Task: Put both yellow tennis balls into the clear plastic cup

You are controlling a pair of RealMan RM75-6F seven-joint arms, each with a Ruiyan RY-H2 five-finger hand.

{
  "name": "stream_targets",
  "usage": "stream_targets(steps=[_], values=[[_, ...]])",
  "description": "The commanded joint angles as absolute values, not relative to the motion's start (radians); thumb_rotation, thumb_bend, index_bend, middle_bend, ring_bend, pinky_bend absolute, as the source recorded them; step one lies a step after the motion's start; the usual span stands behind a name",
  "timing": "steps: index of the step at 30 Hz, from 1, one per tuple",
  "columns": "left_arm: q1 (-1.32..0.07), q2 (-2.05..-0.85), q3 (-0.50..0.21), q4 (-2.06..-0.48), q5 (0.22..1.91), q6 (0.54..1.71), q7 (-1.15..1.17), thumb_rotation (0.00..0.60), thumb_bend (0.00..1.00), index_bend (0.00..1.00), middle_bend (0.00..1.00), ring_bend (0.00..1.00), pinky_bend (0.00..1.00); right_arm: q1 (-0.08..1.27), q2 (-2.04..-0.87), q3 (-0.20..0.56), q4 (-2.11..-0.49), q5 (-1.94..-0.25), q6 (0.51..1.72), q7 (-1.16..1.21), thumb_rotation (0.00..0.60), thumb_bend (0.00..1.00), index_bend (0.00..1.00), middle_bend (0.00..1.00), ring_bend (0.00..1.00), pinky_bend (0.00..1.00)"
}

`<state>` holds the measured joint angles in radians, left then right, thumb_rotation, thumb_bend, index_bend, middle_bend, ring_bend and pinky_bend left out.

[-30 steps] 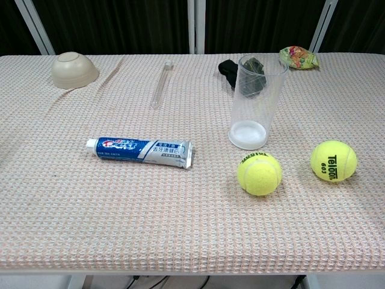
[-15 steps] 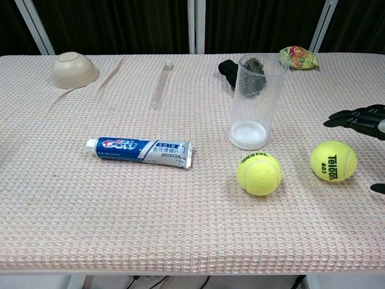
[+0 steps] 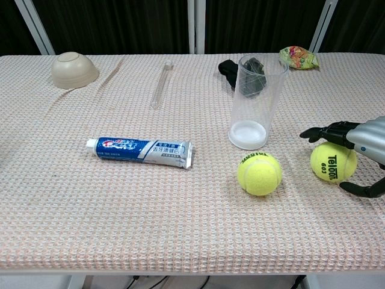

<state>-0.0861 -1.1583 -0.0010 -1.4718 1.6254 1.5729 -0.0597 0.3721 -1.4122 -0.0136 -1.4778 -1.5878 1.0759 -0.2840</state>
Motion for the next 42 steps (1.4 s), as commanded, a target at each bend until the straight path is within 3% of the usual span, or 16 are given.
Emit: stream_targets(steps=[1,3,6,19,22,29,35,38,40,42], values=[[-0.086,-1.157,-0.001,-1.472,1.625,1.573,-0.063,0.6,0.09,0.01,0.0,0.0,0.0,0.375,-1.422,-0.016,-1.465,-1.593,1.085,-0.284,0.6,0.34,0.36,0.33,0.33,0.53],[-0.085,-1.156,-0.001,-1.472,1.626,1.574,-0.066,0.6,0.09,0.01,0.0,0.0,0.0,0.373,-1.427,-0.016,-1.455,-1.602,1.104,-0.279,0.6,0.36,0.46,0.4,0.39,0.57],[-0.084,-1.155,-0.001,-1.472,1.627,1.577,-0.069,0.6,0.09,0.01,0.0,0.0,0.0,0.367,-1.419,-0.013,-1.456,-1.618,1.147,-0.259,0.6,0.37,0.53,0.45,0.43,0.61],[-0.081,-1.154,0.004,-1.477,1.641,1.586,-0.061,0.6,0.09,0.01,0.0,0.0,0.0,0.405,-1.301,0.141,-1.627,-1.702,1.367,-0.269,0.6,0.37,0.54,0.45,0.44,0.61],[-0.08,-1.153,0.003,-1.478,1.638,1.586,-0.058,0.6,0.09,0.01,0.0,0.0,0.0,0.446,-1.303,0.176,-1.664,-1.701,1.34,-0.294,0.6,0.37,0.54,0.45,0.44,0.61],[-0.08,-1.147,0.004,-1.484,1.634,1.58,-0.056,0.6,0.09,0.01,0.0,0.0,0.0,0.551,-1.312,0.24,-1.739,-1.532,1.149,-0.385,0.6,0.36,0.54,0.44,0.43,0.61],[-0.083,-1.143,0.004,-1.481,1.627,1.569,-0.069,0.6,0.09,0.01,0.0,0.0,0.0,0.6,-1.344,0.264,-1.727,-1.433,1.088,-0.43,0.6,0.35,0.53,0.43,0.43,0.61],[-0.082,-1.141,0.004,-1.479,1.629,1.571,-0.077,0.6,0.09,0.01,0.0,0.0,0.0,0.61,-1.343,0.257,-1.729,-1.41,1.07,-0.425,0.6,0.34,0.45,0.39,0.4,0.56],[-0.082,-1.141,0.003,-1.478,1.629,1.573,-0.082,0.6,0.09,0.01,0.0,0.0,0.0,0.614,-1.336,0.252,-1.734,-1.405,1.062,-0.407,0.6,0.29,0.34,0.31,0.29,0.42],[-0.083,-1.14,0.003,-1.476,1.627,1.57,-0.085,0.6,0.09,0.01,0.0,0.0,0.0,0.616,-1.332,0.253,-1.737,-1.409,1.065,-0.366,0.6,0.22,0.2,0.22,0.14,0.23]])
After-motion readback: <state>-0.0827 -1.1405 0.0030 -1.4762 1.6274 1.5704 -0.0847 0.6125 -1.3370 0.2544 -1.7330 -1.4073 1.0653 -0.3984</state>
